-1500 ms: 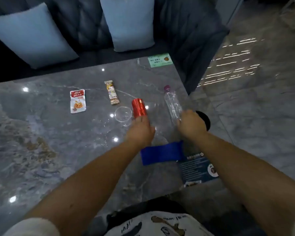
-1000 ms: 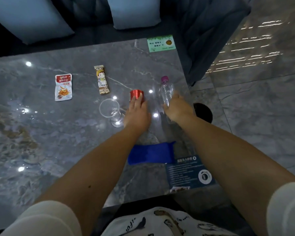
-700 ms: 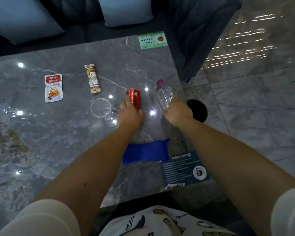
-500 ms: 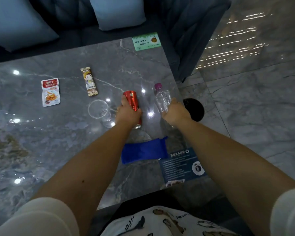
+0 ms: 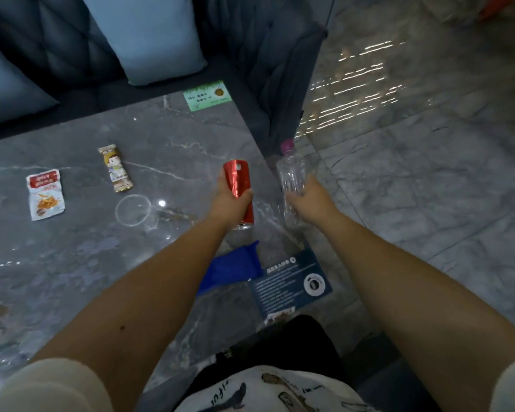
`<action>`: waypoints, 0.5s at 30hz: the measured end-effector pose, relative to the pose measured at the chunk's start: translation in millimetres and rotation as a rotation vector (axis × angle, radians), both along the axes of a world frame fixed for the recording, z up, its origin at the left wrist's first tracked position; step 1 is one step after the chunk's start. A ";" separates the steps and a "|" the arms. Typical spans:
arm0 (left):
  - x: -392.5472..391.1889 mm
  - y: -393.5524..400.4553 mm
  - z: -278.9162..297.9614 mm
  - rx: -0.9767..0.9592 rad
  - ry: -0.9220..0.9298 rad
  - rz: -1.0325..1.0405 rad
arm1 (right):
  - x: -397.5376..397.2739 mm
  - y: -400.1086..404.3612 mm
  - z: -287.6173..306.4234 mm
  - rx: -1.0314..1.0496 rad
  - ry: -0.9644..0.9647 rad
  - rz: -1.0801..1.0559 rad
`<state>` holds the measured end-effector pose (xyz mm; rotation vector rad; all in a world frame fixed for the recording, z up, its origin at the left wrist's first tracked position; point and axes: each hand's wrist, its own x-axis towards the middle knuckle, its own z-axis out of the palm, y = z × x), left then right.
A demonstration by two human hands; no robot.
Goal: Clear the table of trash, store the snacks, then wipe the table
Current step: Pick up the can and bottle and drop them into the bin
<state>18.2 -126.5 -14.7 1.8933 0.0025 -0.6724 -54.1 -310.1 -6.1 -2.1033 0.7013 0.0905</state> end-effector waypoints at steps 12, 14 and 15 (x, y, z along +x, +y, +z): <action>24.2 -211.9 -59.8 0.007 0.017 0.099 | 42.2 -191.5 -68.3 0.155 0.095 -0.001; 25.9 -240.4 -87.8 0.028 0.056 0.182 | 52.5 -220.5 -96.7 0.178 0.169 0.017; 25.2 -251.4 -103.1 0.031 0.081 0.223 | 56.1 -232.8 -112.5 0.190 0.192 0.030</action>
